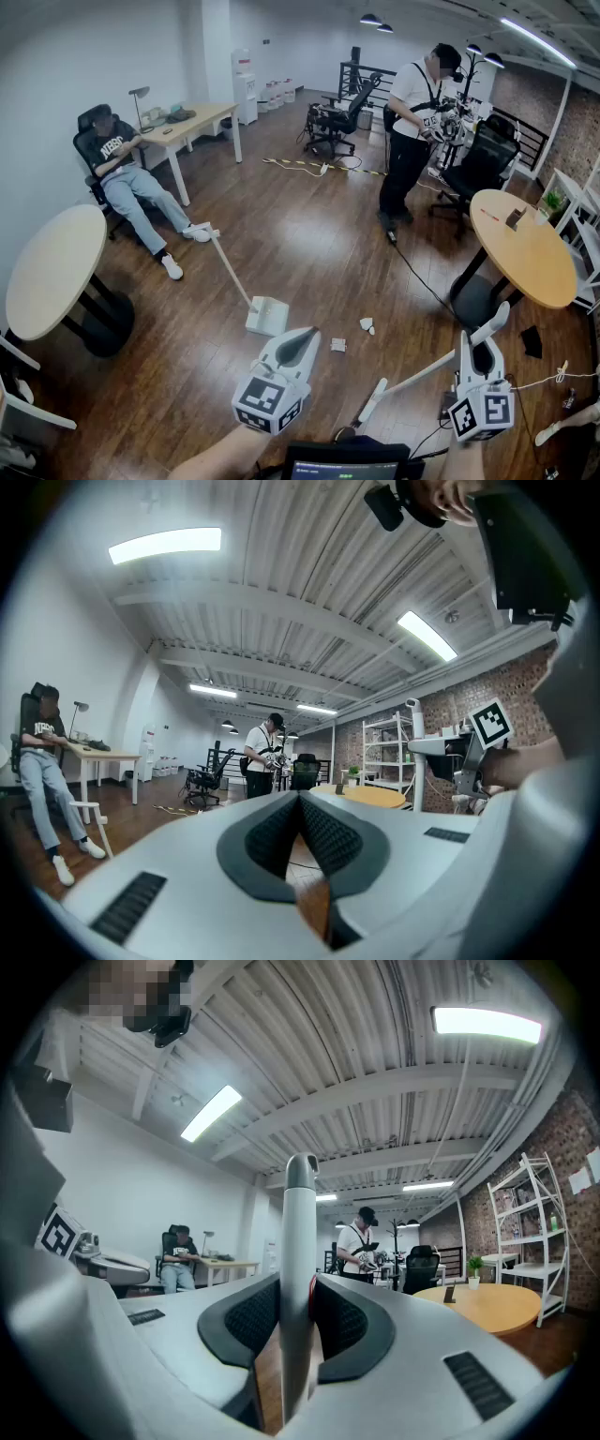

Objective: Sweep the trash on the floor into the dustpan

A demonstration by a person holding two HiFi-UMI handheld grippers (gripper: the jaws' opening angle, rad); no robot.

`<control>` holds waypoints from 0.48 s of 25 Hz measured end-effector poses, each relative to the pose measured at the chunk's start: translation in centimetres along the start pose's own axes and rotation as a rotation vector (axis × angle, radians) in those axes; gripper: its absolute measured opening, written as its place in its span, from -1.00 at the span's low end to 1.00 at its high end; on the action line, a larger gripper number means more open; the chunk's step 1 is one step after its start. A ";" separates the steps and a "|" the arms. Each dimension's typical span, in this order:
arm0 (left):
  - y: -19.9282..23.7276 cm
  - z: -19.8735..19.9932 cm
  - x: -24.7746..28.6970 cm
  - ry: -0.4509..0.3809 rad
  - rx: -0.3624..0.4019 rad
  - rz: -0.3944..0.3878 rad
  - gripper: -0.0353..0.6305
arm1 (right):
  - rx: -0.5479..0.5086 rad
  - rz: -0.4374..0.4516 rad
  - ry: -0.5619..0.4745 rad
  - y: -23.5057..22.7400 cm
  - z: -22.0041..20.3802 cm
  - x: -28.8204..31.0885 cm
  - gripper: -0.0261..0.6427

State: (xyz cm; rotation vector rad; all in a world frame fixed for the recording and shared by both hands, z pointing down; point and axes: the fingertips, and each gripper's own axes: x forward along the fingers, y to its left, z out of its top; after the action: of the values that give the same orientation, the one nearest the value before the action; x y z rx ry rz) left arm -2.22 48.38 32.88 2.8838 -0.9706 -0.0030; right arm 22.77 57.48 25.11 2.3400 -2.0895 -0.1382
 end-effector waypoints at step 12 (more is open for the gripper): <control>6.8 1.7 11.0 0.032 0.035 0.040 -0.86 | 0.034 0.101 -0.019 -0.6 0.5 11.5 -0.57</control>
State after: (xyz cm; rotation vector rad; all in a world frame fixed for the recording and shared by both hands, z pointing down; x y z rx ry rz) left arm 2.36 36.21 32.12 2.8855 -1.0323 0.0641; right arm 24.59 46.18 23.87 2.2544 -2.2302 -0.1265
